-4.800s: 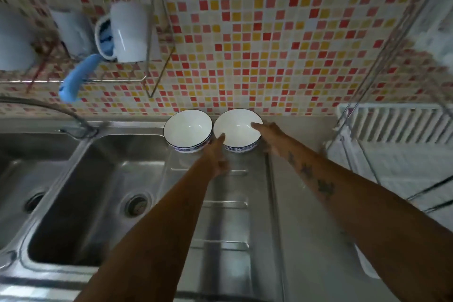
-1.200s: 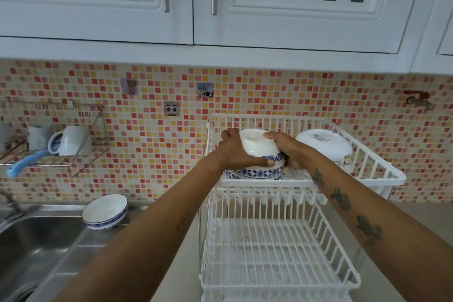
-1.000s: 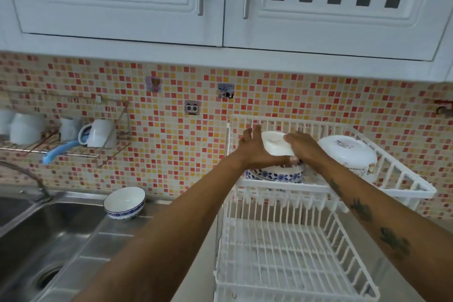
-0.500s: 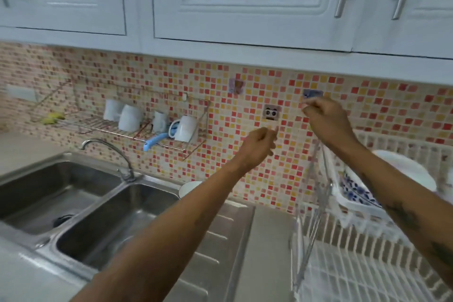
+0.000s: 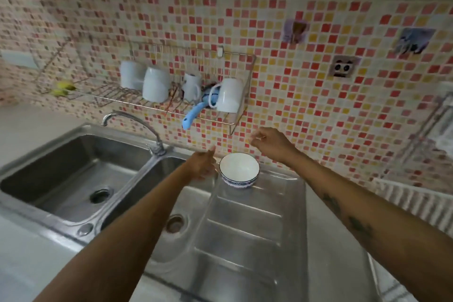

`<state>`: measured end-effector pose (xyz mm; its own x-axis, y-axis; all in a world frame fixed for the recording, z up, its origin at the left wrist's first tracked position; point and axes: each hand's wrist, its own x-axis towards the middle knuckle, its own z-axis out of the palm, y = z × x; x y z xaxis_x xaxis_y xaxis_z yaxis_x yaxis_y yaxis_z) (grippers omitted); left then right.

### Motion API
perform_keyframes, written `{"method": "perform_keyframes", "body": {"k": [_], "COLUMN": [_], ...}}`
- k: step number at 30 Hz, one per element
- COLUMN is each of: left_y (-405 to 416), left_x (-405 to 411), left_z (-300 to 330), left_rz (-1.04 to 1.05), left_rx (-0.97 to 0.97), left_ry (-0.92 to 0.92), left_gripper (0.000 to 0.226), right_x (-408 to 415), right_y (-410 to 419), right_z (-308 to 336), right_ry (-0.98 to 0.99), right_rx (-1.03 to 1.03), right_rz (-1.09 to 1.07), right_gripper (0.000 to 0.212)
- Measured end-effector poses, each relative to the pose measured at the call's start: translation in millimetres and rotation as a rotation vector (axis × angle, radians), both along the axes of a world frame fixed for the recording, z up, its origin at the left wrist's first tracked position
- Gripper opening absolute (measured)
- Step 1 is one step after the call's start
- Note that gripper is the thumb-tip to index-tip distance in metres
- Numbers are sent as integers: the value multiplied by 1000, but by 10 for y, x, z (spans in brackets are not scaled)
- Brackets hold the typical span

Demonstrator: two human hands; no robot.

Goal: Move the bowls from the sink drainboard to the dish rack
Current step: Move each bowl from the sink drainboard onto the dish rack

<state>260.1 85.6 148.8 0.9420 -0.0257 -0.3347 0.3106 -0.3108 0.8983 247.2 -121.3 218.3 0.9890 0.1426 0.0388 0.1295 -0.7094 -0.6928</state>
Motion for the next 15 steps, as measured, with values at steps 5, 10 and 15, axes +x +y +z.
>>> {"method": "perform_keyframes", "body": {"k": [5, 10, 15], "left_y": [304, 148, -153], "left_x": [454, 826, 1067], "left_z": [-546, -938, -1158], "left_rz": [61, 183, 154], "left_rx": [-181, -289, -290], "left_ry": [151, 239, 149], "left_gripper": [73, 65, 26], "right_x": [465, 795, 964], "right_y": [26, 33, 112], "right_z": [-779, -1483, -1925], "right_ry": [188, 305, 359], "right_rx": [214, 468, 814], "right_rz": [-325, -529, -684], "right_gripper": [47, 69, 52]}}
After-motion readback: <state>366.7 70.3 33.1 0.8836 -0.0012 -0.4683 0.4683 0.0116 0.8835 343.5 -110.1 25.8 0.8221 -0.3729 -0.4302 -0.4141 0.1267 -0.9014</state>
